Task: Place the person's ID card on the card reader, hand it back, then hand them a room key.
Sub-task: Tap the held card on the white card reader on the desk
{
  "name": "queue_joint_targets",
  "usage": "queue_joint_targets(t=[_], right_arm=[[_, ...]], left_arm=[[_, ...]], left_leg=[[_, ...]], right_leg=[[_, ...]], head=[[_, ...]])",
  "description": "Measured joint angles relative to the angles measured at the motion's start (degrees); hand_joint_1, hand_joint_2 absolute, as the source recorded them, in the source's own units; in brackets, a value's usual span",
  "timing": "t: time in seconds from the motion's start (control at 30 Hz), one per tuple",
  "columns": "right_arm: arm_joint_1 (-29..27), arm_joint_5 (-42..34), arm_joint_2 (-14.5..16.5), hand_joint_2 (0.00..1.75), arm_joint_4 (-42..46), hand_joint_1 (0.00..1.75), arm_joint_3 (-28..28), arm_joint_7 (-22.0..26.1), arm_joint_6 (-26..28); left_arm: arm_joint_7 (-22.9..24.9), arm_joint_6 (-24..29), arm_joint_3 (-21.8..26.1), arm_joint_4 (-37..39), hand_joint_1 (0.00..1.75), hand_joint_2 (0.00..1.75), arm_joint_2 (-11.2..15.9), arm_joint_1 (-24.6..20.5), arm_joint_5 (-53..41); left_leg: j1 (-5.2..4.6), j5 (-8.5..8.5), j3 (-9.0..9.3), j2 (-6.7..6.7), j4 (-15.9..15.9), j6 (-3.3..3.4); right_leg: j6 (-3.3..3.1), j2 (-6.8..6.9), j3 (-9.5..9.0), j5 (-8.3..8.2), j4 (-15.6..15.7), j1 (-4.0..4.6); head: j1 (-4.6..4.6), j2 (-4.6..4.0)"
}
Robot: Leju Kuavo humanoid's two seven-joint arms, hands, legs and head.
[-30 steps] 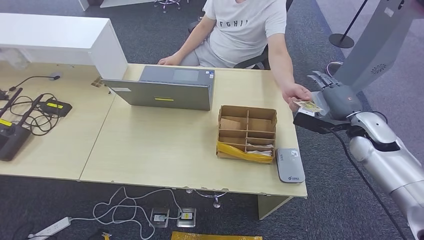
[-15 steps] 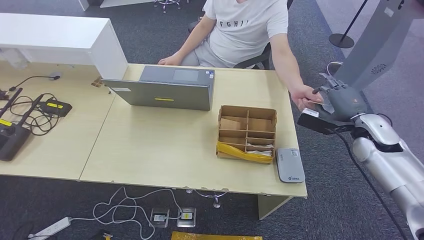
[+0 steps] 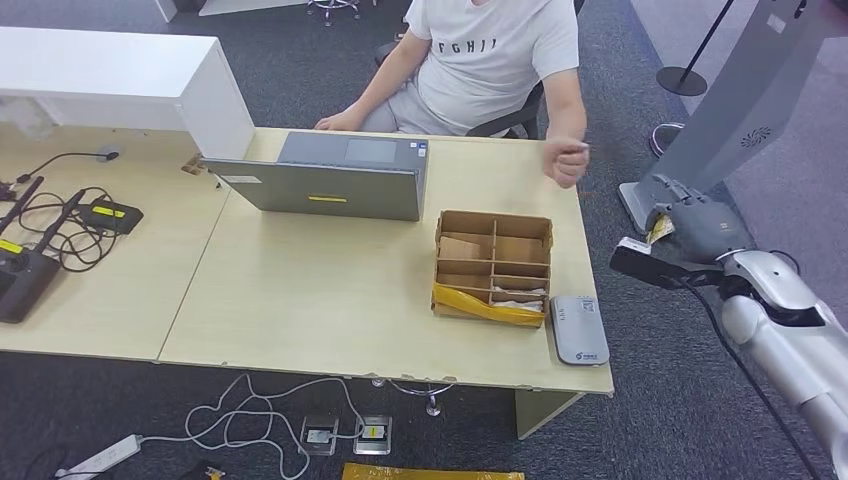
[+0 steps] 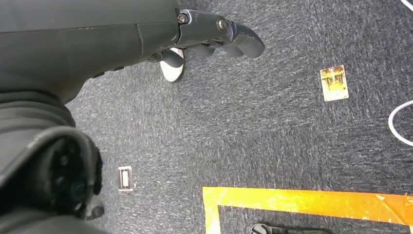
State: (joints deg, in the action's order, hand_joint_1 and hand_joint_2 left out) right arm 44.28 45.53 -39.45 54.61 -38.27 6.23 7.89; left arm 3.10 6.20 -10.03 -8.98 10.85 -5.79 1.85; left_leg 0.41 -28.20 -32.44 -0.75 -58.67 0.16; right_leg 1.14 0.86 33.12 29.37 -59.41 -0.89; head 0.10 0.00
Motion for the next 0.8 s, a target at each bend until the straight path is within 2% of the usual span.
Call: queue_joint_targets(t=[0.23,0.47,0.8], right_arm=[[-4.94,-0.73,-0.31,1.75,2.23,1.75,0.19,-0.66,-0.49],[-9.64,-0.85,1.22,1.75,2.62,1.75,-0.54,-0.27,0.21],[-11.52,-1.92,3.78,1.75,2.44,1.75,-1.84,1.23,1.44]], left_arm=[[-0.13,0.06,0.0,0.0,0.0,0.0,0.02,0.05,0.17],[-0.01,0.04,0.0,0.0,0.0,0.0,-0.01,0.05,0.2],[0.35,0.52,0.0,0.0,0.0,0.0,-0.05,0.03,0.73]], left_leg=[[0.01,0.0,-0.01,-0.01,0.01,0.0],[0.01,0.0,-0.03,-0.02,0.01,0.0],[0.01,0.0,-0.02,-0.01,0.01,0.0]], right_leg=[[0.0,0.0,-0.01,0.0,0.0,0.01],[0.0,0.02,-0.03,0.0,-0.01,0.01],[0.0,0.01,-0.02,0.0,-0.01,0.01]], head=[[0.01,0.0],[0.01,0.0],[0.01,0.0]])
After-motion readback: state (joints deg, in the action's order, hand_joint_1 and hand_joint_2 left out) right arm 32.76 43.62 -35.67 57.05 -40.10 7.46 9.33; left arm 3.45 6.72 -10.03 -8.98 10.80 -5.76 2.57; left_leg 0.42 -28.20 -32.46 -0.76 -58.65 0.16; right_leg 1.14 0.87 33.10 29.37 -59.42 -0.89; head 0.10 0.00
